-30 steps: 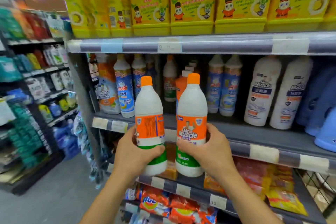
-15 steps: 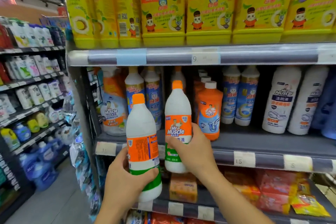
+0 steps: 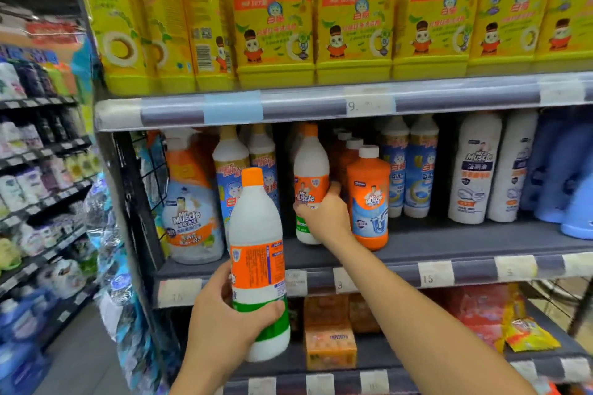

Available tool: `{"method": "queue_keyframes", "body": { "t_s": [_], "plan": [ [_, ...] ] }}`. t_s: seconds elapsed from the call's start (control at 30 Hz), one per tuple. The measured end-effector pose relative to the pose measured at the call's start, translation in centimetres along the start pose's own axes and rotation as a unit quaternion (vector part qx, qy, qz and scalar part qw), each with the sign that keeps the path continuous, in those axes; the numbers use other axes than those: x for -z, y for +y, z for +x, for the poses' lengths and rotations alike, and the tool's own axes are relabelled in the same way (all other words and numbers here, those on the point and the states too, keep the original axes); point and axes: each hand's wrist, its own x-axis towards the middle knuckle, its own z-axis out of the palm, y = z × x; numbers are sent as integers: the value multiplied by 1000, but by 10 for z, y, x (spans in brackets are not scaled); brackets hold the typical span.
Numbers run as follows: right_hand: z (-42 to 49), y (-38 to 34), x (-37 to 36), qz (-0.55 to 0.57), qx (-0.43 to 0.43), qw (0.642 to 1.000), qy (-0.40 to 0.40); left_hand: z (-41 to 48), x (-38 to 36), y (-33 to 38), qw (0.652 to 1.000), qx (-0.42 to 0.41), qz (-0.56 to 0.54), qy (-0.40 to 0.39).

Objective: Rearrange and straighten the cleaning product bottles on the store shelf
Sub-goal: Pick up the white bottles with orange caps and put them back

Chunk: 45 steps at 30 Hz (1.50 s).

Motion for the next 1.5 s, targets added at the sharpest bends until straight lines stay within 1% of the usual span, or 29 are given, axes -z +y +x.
{"method": "queue_keyframes", "body": {
  "t_s": [0.13, 0.3, 0.37, 0.6, 0.67, 0.73, 0.83, 0.87, 0.97, 1.0, 1.03, 1.1, 1.17, 1.23, 1.33, 1.4, 1.5],
  "plan": [
    [15, 12, -18, -49, 24, 998, 26, 0, 6, -5, 1000, 3, 2, -2],
    [40, 18, -31, -31, -58, 998, -14, 2, 10, -11, 1000, 6, 8, 5],
    [47, 19, -35, -26, -74, 997, -22, 3, 10, -12, 1000, 7, 12, 11],
    [52, 22, -37, -17, -82, 996, -40, 5, 2, -9, 1000, 4, 14, 11],
    [48, 18, -32, -22, -83, 994, -61, 8, -7, -3, 1000, 0, 13, 10],
    [39, 12, -23, -53, -87, 990, -93, 12, -17, 3, 1000, 0, 7, 6],
    [14, 3, 2, -127, -55, 979, -149, 24, -32, 15, 1000, 2, 0, 4],
    [4, 1, 14, -124, -43, 978, -164, 29, -37, 18, 1000, 3, -1, 4],
    [-34, -1, 59, -55, -17, 978, -199, 44, -51, 24, 1000, 16, -1, 10],
    [-46, 2, 76, -41, 5, 981, -189, 50, -56, 26, 1000, 22, 1, 13],
    [-55, 7, 94, -38, 34, 986, -159, 56, -60, 26, 999, 28, 3, 17],
    [-67, 18, 130, -44, 95, 992, -70, 67, -69, 26, 999, 32, 6, 22],
    [-68, 37, 160, -84, 125, 989, 1, 77, -79, 26, 999, 26, 12, 29],
    [-64, 58, 181, -161, 109, 981, 15, 87, -87, 25, 999, 16, 18, 39],
    [-60, 88, 200, -287, 71, 955, -31, 99, -101, 23, 998, 8, 33, 46],
    [-61, 103, 208, -355, 74, 930, -64, 107, -109, 18, 997, 6, 50, 54],
    [-60, 120, 218, -429, 86, 893, -103, 114, -119, 9, 995, 11, 73, 67]
  ]
}}
